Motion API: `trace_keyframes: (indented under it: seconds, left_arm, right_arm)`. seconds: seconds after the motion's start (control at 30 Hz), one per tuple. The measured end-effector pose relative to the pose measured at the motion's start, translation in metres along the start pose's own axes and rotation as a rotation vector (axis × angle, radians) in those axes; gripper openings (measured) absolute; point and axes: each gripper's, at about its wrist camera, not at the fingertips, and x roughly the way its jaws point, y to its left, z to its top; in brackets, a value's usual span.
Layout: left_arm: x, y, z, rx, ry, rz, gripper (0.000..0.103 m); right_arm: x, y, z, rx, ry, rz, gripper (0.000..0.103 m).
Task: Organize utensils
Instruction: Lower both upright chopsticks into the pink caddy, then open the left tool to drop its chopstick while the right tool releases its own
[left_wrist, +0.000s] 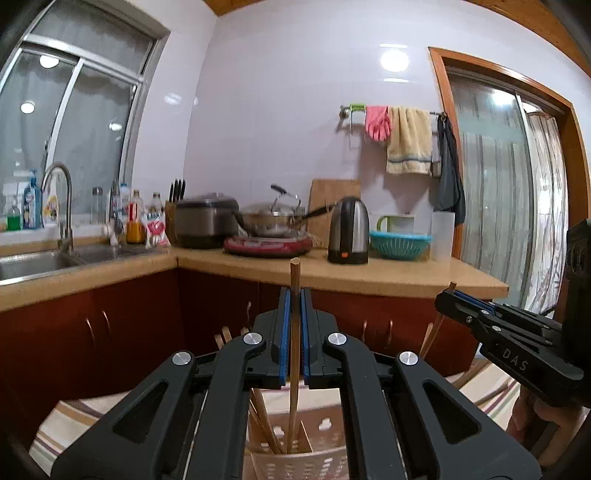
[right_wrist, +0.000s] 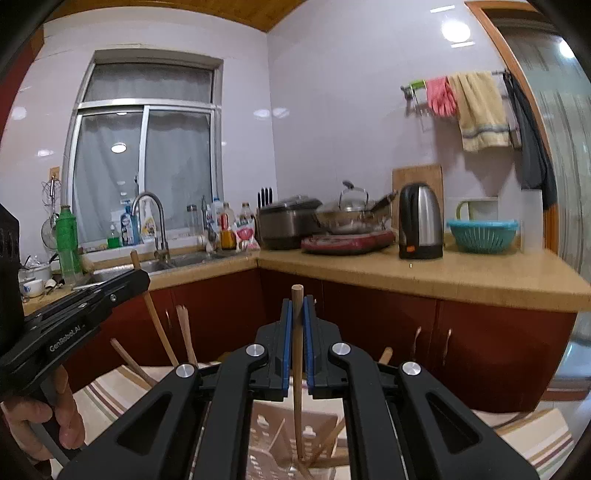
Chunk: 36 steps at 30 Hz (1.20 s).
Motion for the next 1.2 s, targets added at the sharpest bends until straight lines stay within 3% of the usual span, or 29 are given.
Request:
trace_keyframes:
  seconds: [0.37, 0.63, 0.7, 0.77, 0.9, 1.03, 1.2]
  left_arm:
    - [0.014, 0.006, -0.033, -0.013, 0.087, 0.006, 0.007]
    - [0.010, 0.004, -0.039, 0.020, 0.099, 0.028, 0.008]
    - [0.010, 0.004, -0.041, 0.024, 0.111, 0.029, 0.013]
    - [0.010, 0.004, -0.042, 0.020, 0.117, 0.033, 0.028]
    - [0.010, 0.004, -0.043, 0.022, 0.132, 0.035, 0.030]
    - [0.009, 0.005, -0.043, 0.019, 0.138, 0.044, 0.044]
    - [0.010, 0.005, -0.043, 0.025, 0.143, 0.049, 0.047]
  right_arm:
    - [0.007, 0.002, -0.020, -0.019, 0.051, -0.021, 0.007]
    - [0.004, 0.003, -0.019, -0.025, 0.066, -0.026, 0.007]
    - [0.004, 0.004, -0.020, -0.025, 0.072, -0.026, 0.007]
    - [0.003, 0.005, -0.020, -0.029, 0.080, -0.028, 0.007]
    - [0.002, 0.005, -0.021, -0.035, 0.091, -0.031, 0.008]
    - [0.001, 0.006, -0.021, -0.034, 0.093, -0.034, 0.018]
    - [0.001, 0.005, -0.023, -0.037, 0.098, -0.039, 0.020]
